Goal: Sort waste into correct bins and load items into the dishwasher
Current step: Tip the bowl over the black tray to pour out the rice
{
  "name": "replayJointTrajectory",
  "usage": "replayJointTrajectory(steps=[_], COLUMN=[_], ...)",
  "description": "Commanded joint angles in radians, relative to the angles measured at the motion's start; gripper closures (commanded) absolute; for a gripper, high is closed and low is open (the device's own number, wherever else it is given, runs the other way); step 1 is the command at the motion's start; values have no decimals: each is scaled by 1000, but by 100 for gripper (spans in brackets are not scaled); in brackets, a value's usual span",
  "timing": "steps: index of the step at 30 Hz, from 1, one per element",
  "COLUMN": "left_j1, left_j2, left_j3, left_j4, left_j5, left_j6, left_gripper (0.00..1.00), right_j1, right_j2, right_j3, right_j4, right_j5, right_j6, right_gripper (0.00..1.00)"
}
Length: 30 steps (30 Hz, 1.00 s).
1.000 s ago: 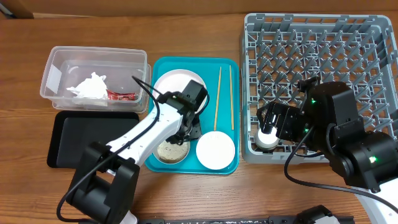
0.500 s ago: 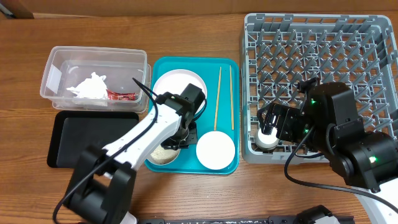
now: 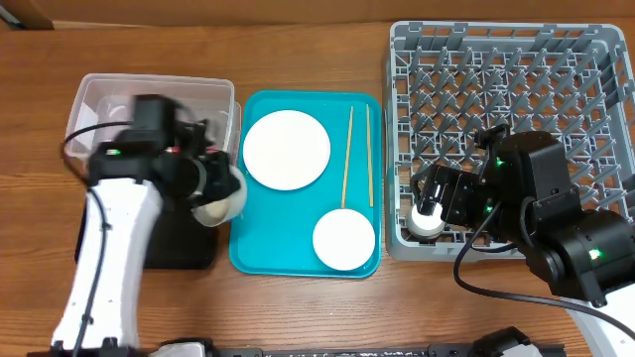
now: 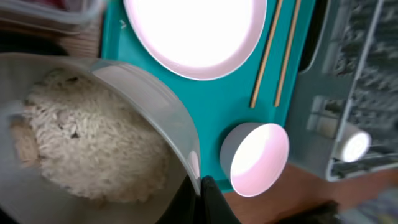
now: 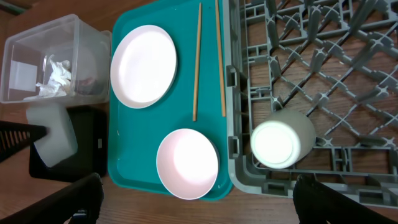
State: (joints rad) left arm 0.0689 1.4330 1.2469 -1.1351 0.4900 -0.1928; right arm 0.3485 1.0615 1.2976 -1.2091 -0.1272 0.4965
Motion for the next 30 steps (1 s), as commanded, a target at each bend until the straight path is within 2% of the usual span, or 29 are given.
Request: replayJointTrajectory(steps=[1,5,8,13,17,20,21,22,23,24,25,26,27,28,29,30], left_j1=[192,353,468,576,622,640,645,645,642,642,645,645,644,639,636,636], left_j2=[62,173,286,393,396,396,399,400,395,395,399,405,406,404,396,390], left_j3=[-48,-61,-61,-61,-61,-61,-61,-61,-61,-60,-61,-61,-61,-60,-60,-60], left_j4=[-6,-62,-166,-285,-337,-342,-289,-325,-391,-381,-350,-349,-396,-472,-551,-555], left_j5=[361,594,775,851,856,898,887,893,936,939,934,934,946,969,991,993], left_j6=[230,411,579,715,743,822,761,735,873,915,885,806,796,874,1027,1117], left_gripper=[96,96,96,96,96,96,96,96,96,96,96,96,96,96,96,96], right_j1=[4,4,4,4,4,4,4,4,4,4,4,4,4,4,4,4], right_j2=[-2,-2,-2,-2,-2,-2,-2,-2,-2,-2,-2,-2,-2,-2,-2,-2], right_j3=[11,11,11,11,11,11,11,11,11,11,11,11,11,11,11,11], right_j4=[2,3,2,2,2,2,2,2,2,2,2,2,2,2,1,-2], right_j5=[-5,-5,-5,-5,-5,-5,-5,-5,-5,-5,-5,-5,-5,-5,-5,-5], right_j6=[-6,-6,-6,-6,-6,-6,-6,-6,-6,-6,-6,-6,-6,-6,-6,-6], right_gripper=[1,1,1,1,1,1,1,1,1,1,1,1,1,1,1,1])
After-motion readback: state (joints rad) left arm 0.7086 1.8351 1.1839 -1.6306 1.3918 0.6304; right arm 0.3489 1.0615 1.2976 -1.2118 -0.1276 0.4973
